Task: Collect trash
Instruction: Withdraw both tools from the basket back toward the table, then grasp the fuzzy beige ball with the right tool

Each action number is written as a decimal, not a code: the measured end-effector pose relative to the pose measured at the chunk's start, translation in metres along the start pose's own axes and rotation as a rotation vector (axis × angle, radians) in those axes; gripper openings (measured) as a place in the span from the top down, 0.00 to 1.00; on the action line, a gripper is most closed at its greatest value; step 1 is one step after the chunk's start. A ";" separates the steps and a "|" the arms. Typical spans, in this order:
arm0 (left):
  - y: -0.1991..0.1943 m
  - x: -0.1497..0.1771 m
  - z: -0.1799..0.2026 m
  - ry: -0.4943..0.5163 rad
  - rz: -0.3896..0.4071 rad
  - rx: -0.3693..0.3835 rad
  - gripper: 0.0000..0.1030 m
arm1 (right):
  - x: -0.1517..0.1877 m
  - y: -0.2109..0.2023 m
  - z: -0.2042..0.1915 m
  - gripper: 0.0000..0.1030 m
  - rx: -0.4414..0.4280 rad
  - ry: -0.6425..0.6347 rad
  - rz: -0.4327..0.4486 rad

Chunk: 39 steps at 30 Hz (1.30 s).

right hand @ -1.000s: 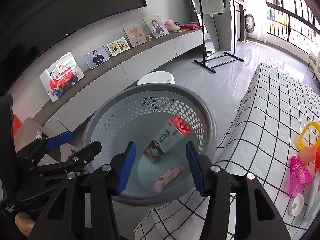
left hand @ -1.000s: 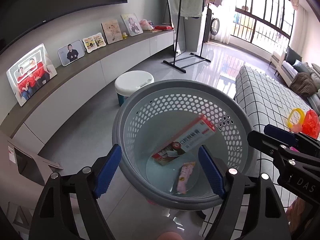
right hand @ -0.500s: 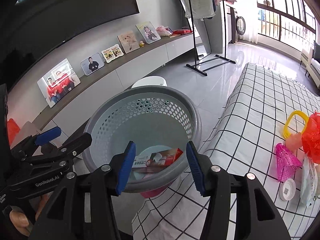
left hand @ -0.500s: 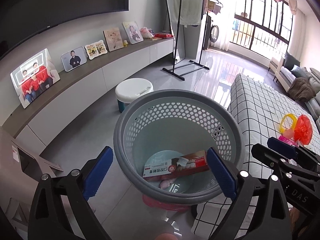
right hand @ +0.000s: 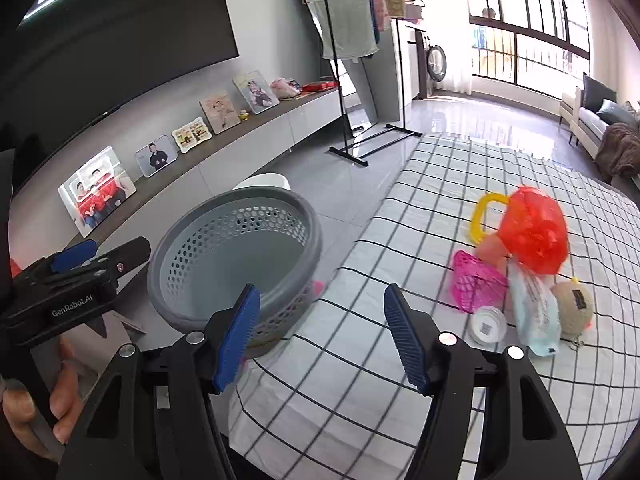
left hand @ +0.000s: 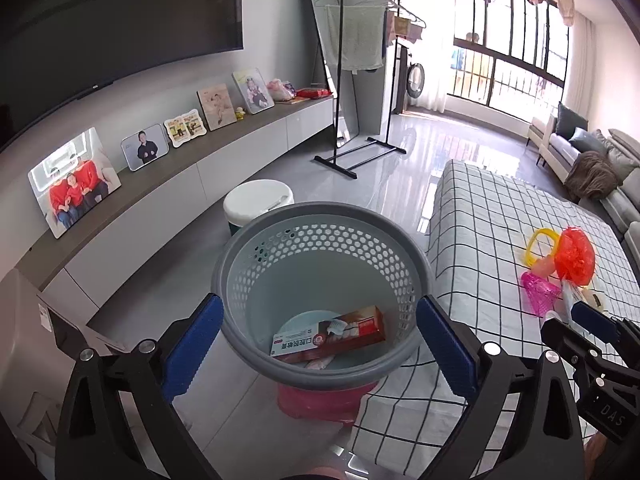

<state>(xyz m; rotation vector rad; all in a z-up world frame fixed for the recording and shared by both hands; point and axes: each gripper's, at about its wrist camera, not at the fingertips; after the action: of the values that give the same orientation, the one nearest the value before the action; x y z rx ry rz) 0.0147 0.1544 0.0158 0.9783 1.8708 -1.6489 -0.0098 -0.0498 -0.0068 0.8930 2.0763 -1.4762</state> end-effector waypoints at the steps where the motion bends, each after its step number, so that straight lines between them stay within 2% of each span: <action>1: -0.002 -0.001 0.006 0.006 0.002 0.007 0.07 | 0.002 -0.006 0.008 0.40 0.015 0.007 0.006; 14: -0.025 -0.005 0.091 0.057 0.009 0.141 0.07 | 0.027 -0.082 0.119 0.36 0.209 0.110 0.077; 18: -0.029 -0.006 0.117 0.086 0.004 0.165 0.07 | 0.029 -0.100 0.147 0.34 0.241 0.138 0.107; 26: -0.029 -0.011 0.157 0.140 0.000 0.185 0.07 | 0.023 -0.103 0.177 0.33 0.240 0.159 0.130; 33: -0.034 -0.018 0.173 0.200 0.041 0.165 0.07 | 0.018 -0.101 0.195 0.33 0.209 0.199 0.165; 39: -0.026 -0.021 0.187 0.224 0.038 0.170 0.07 | 0.011 -0.103 0.205 0.33 0.192 0.212 0.185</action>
<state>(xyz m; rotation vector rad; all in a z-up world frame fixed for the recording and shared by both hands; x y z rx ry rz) -0.0129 -0.0336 0.0148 1.3091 1.8603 -1.7595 -0.0944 -0.2630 -0.0151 1.3306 1.9541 -1.5568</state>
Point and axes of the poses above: each gripper's, at about its wrist camera, not at the fingertips, and y roughly the way its jaws point, z to its right, x to its underside, and after that the axes turned 13 degrees about y, right-handed
